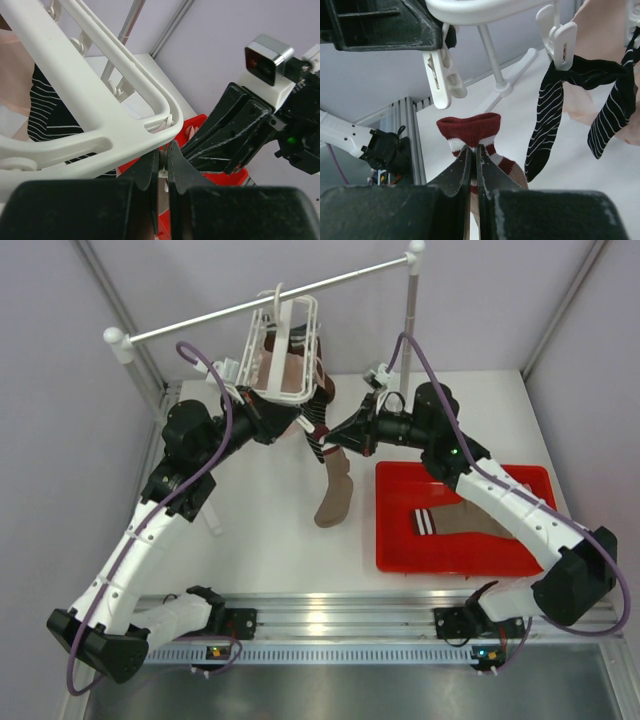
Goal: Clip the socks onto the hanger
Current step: Clamp the sock onto the hanger.
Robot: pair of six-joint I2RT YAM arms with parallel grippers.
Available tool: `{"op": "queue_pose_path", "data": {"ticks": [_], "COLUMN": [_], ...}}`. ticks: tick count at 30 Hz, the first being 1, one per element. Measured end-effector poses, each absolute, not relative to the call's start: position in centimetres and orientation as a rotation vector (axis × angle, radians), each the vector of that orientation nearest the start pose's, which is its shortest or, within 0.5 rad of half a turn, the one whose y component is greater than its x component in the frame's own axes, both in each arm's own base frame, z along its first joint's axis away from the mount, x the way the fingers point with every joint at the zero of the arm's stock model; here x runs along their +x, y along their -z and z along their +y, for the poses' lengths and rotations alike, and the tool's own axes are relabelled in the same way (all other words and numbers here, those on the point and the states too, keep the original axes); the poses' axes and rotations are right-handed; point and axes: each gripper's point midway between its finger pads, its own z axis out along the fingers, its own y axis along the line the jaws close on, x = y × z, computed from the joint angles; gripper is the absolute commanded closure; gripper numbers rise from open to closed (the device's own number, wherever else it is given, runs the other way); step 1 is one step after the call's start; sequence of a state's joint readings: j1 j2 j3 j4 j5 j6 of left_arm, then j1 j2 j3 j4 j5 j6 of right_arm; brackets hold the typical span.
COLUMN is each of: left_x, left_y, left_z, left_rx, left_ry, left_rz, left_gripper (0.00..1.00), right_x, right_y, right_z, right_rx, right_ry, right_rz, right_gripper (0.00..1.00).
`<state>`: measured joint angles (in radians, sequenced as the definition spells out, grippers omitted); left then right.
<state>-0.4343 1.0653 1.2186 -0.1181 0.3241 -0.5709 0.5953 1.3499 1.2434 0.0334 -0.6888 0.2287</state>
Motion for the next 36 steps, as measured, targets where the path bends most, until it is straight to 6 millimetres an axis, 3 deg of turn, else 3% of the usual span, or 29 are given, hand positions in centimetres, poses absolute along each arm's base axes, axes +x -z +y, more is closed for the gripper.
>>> {"op": "queue_pose_path", "data": {"ticks": [7, 36], "left_x": [29.0, 29.4], "left_y": [-41.9, -41.4], "left_z": [-22.5, -22.8], "left_rx": [0.180, 0.170], "left_ry": [1.065, 1.083], "left_rz": [1.607, 1.619], "left_gripper": [1.00, 0.99], "right_x": [28.3, 27.3], "right_y": [-33.9, -35.8], "right_z": [34.4, 35.5], "right_rx": [-0.817, -0.810], "right_ry": [-1.215, -1.281], "right_rz": [1.577, 1.512], "right_gripper": [1.00, 1.00]}}
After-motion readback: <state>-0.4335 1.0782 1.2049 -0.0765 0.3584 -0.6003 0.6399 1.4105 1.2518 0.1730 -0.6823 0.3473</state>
